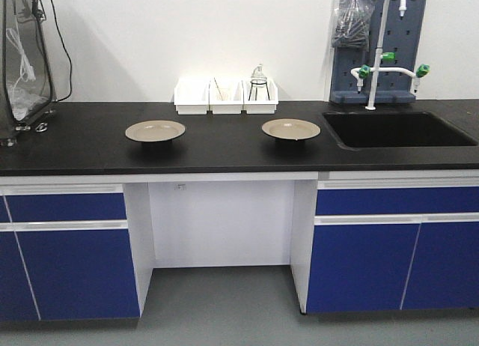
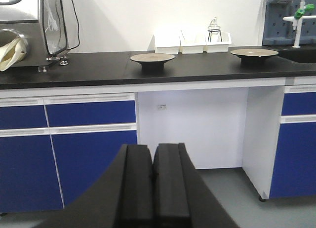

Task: Arrange circular plates on left workspace
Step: 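Drive the base toward the bench with the two tan plates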

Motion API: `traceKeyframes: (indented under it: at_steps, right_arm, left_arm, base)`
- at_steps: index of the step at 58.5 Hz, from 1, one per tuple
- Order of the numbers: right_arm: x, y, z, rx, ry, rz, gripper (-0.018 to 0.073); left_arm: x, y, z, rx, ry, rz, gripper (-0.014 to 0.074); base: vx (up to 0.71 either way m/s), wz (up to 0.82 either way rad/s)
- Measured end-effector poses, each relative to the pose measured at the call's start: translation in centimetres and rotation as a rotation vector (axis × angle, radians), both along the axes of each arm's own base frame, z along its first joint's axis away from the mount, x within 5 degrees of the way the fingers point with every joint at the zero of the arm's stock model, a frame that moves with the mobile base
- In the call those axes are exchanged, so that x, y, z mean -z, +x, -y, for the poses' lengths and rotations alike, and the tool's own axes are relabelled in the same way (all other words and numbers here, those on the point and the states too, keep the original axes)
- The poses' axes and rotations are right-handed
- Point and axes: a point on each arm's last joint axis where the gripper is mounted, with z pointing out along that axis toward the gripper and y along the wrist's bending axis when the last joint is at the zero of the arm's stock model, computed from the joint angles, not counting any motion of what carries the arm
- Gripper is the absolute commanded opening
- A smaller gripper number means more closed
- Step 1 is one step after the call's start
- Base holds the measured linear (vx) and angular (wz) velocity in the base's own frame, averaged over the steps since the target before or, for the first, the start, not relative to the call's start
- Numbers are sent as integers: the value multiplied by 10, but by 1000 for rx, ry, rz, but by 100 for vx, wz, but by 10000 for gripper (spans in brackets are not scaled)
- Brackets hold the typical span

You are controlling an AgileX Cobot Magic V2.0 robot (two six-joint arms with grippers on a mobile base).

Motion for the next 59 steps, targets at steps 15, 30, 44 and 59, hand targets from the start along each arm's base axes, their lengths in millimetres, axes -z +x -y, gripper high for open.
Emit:
traceKeyframes:
  at_steps: [15, 30, 44, 59]
  right_arm:
    - [0, 0, 0, 0, 0, 0, -5]
    - [0, 0, 0, 0, 0, 0, -5]
    - [0, 0, 0, 0, 0, 0, -5]
    - [0, 0, 0, 0, 0, 0, -5]
  left_arm:
    - [0, 0, 0, 0, 0, 0, 2]
    - [0, 0, 0, 0, 0, 0, 2]
    - [0, 0, 0, 0, 0, 0, 2]
    - [0, 0, 0, 0, 0, 0, 2]
  base:
    - [46, 3]
    - [48, 3]
    - [47, 2]
    - [47, 1]
